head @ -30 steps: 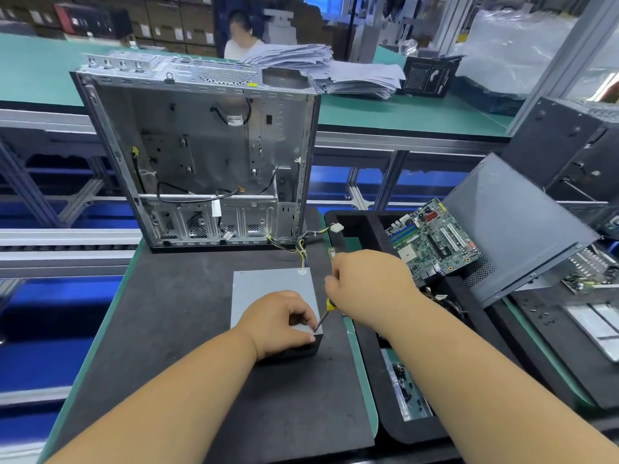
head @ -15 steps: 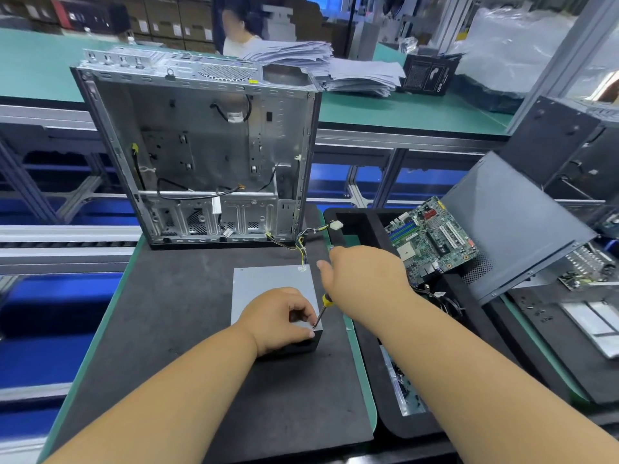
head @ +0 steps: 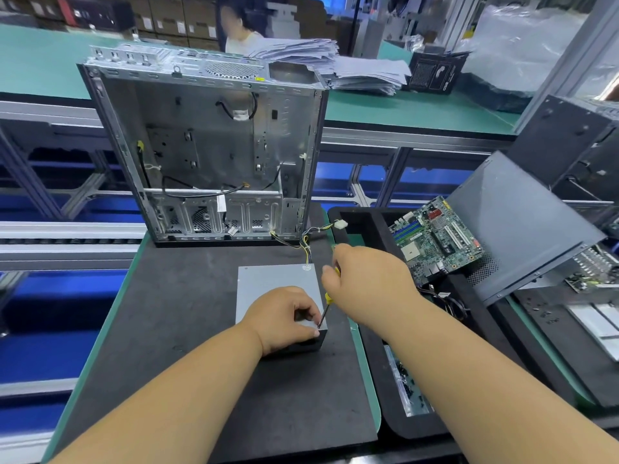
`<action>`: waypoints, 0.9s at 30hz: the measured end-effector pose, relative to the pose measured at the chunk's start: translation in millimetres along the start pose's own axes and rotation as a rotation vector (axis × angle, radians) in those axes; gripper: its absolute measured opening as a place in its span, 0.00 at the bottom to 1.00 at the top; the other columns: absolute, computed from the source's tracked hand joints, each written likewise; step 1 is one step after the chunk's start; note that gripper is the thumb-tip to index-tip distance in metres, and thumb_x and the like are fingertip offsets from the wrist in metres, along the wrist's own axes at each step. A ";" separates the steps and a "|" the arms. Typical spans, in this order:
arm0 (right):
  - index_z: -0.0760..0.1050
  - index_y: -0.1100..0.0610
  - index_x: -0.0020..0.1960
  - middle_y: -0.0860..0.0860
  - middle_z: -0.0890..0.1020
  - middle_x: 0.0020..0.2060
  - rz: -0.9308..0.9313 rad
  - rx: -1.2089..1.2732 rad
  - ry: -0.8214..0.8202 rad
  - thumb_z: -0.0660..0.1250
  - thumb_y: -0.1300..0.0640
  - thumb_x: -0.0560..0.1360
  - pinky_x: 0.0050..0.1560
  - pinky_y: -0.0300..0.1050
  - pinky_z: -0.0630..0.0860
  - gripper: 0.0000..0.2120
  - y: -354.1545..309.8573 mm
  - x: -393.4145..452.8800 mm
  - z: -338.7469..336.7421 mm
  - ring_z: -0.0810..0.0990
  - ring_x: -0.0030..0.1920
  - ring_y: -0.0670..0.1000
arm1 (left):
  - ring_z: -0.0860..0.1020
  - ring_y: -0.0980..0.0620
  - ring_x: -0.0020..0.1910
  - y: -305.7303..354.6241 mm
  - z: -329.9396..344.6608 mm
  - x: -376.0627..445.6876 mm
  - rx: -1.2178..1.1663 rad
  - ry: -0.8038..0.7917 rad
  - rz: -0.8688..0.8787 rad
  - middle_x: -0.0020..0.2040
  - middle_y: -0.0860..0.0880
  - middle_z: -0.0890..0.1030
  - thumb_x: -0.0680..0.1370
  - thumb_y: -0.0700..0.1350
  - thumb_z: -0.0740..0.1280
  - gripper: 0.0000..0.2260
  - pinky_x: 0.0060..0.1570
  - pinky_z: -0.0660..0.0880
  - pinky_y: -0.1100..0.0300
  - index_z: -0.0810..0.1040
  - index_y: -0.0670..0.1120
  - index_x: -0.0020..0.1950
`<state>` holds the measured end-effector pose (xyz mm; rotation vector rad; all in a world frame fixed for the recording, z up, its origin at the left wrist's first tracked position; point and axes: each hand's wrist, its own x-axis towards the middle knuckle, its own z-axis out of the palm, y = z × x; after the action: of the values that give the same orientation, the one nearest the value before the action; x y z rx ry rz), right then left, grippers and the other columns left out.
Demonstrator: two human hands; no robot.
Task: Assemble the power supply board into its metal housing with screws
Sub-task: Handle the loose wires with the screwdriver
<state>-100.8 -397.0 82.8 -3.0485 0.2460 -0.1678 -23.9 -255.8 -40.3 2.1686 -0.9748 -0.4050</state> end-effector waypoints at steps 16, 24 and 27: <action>0.66 0.49 0.67 0.47 0.75 0.48 -0.195 0.214 -0.092 0.60 0.54 0.78 0.39 0.48 0.68 0.17 7.7 -3.3 -8.0 0.72 0.43 0.52 | 0.76 0.59 0.45 -1.6 1.1 0.7 0.004 0.005 -0.001 0.42 0.56 0.79 0.67 0.48 0.77 0.07 0.49 0.74 0.61 0.80 0.59 0.39; 0.73 0.49 0.59 0.49 0.80 0.46 -0.087 0.016 -0.002 0.55 0.46 0.81 0.40 0.47 0.74 0.13 5.8 -5.9 -1.6 0.78 0.46 0.55 | 0.76 0.59 0.46 -3.5 0.9 1.4 0.014 -0.009 0.014 0.43 0.56 0.80 0.67 0.49 0.77 0.08 0.49 0.75 0.59 0.79 0.60 0.38; 0.63 0.45 0.72 0.47 0.76 0.50 -0.197 0.186 -0.065 0.59 0.54 0.78 0.42 0.49 0.72 0.23 4.3 -5.8 -2.5 0.74 0.47 0.53 | 0.76 0.59 0.45 -3.3 1.7 1.4 0.010 0.001 0.011 0.42 0.57 0.79 0.67 0.49 0.77 0.10 0.48 0.74 0.60 0.77 0.62 0.37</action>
<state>-107.5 -400.5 84.3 -2.8817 -0.0707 -0.0972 -22.2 -256.1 -43.8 2.1717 -0.9900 -0.3947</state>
